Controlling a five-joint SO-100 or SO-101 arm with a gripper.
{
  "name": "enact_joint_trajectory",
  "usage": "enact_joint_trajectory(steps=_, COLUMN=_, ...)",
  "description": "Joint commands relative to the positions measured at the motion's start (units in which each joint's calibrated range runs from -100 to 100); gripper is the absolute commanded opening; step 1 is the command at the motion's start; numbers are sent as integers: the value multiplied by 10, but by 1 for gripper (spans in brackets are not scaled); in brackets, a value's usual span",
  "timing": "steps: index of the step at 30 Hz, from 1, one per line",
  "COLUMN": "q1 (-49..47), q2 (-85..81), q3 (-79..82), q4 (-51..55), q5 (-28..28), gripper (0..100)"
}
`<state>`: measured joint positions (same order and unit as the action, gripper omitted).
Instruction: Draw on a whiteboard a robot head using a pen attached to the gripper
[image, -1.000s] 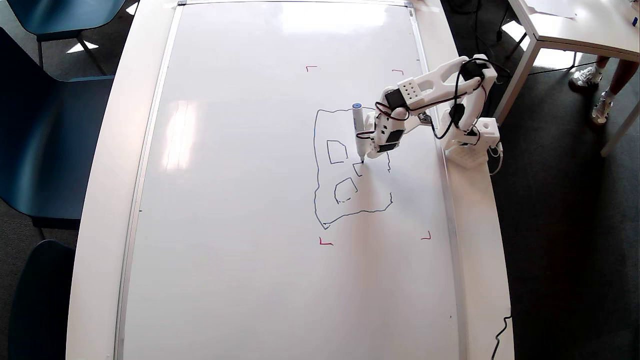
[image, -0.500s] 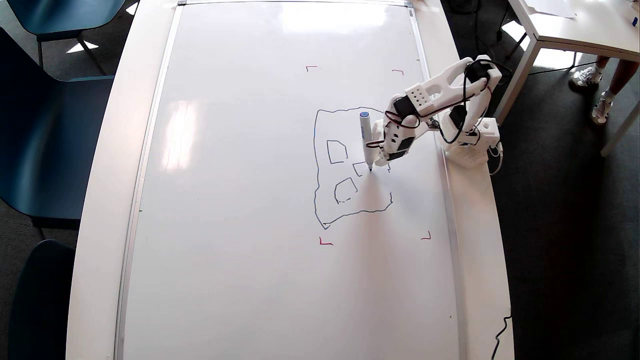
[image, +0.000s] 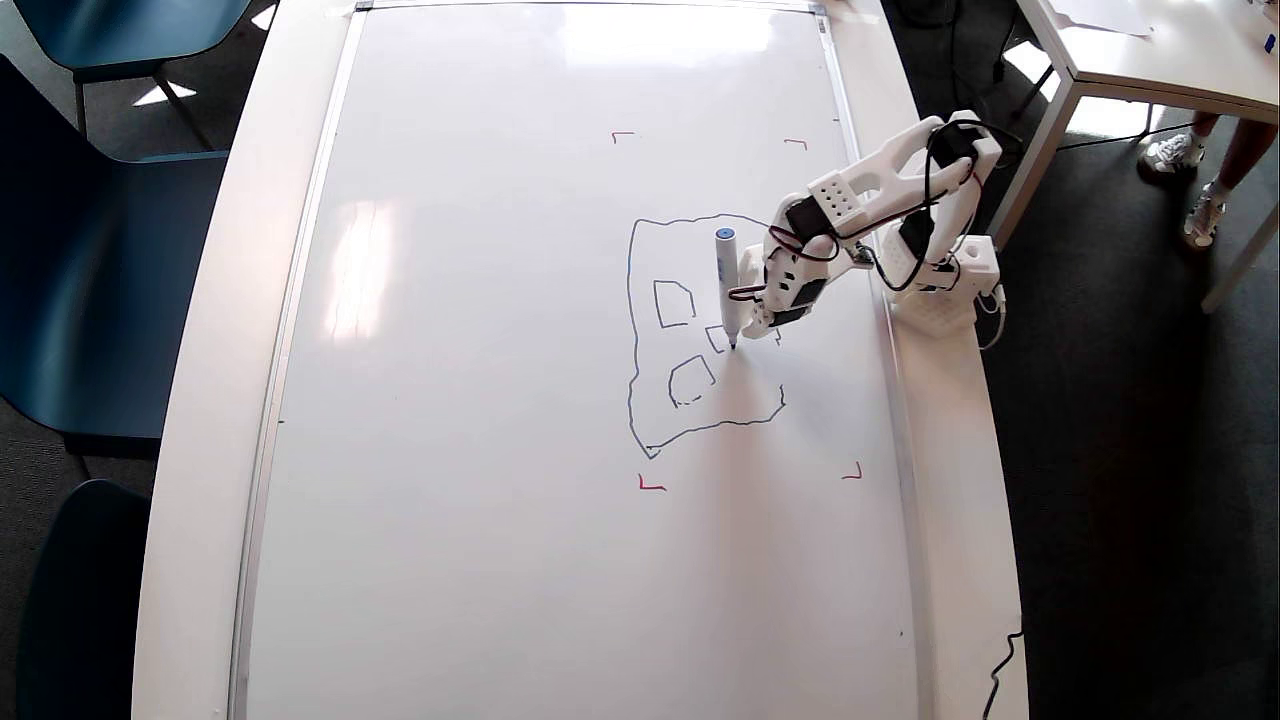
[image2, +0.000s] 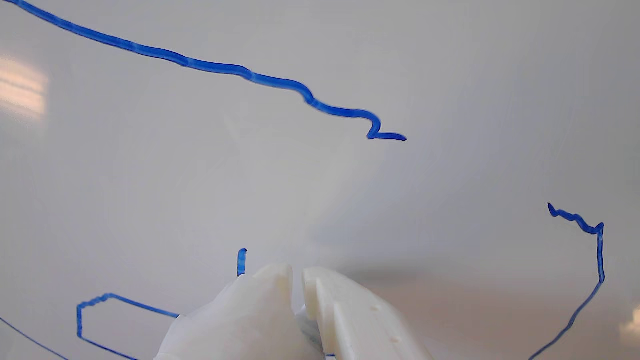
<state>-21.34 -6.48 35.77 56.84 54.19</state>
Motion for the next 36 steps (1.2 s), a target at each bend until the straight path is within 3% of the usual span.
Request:
enact_joint_trajectory(steps=1, q1=0, q2=19, q3=-39, q4=-4, q5=-1, gripper=1)
enact_joint_trajectory(steps=16, q1=15, q2=15, q3=-104, q4=9, q5=0, gripper=1)
enact_joint_trajectory(steps=21, q1=28, q2=-9, q3=-238, q4=160, q5=2, gripper=1)
enact_joint_trajectory(steps=24, q1=41, q2=-11, q3=-263, q4=195, q5=4, gripper=1)
enact_joint_trajectory(steps=36, q1=122, q2=93, q3=-271, q4=62, q5=36, gripper=1)
